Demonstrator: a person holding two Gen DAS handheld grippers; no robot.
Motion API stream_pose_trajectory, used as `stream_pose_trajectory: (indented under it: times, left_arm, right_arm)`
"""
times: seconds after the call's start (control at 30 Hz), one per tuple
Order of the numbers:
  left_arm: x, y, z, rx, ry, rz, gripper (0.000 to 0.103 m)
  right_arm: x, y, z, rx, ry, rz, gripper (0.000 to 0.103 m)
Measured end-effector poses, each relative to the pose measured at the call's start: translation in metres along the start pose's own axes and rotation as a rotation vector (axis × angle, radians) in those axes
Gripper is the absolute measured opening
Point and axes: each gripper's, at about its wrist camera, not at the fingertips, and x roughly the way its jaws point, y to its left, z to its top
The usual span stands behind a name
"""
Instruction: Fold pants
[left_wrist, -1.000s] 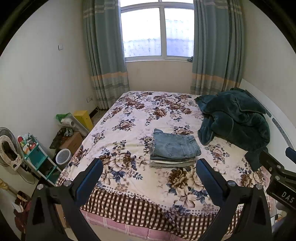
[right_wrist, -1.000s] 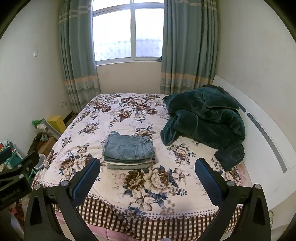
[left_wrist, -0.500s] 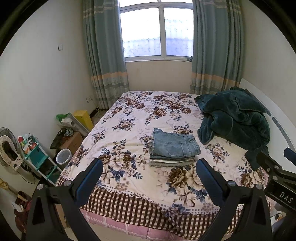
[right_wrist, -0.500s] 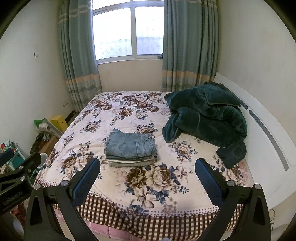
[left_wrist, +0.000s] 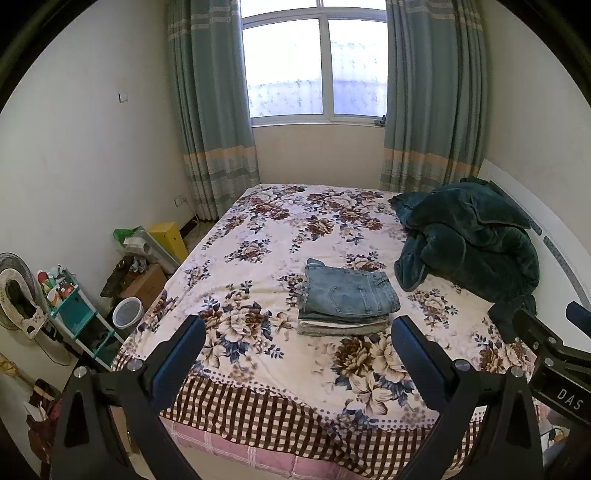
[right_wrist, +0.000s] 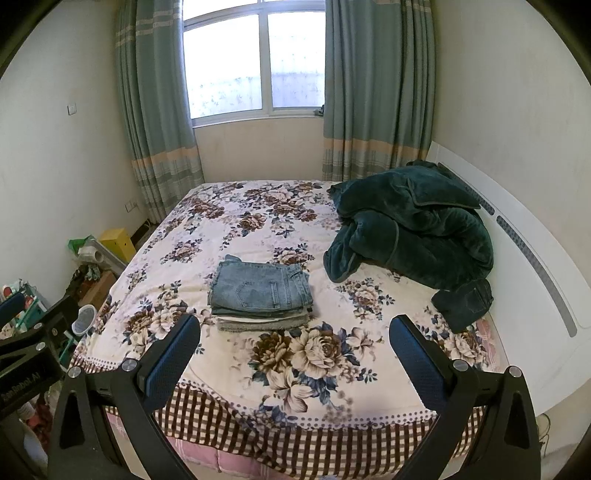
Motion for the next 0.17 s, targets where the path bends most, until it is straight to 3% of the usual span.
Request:
stream_pose_trajectory:
  times: [0.17]
  left_arm:
    - [0.0008, -0.0002, 0.0015, 0.000, 0.005, -0.012, 0.103]
  right_arm:
    - [-0.0017, 0.0000, -0.0038, 0.002, 0.002, 0.001, 0.103]
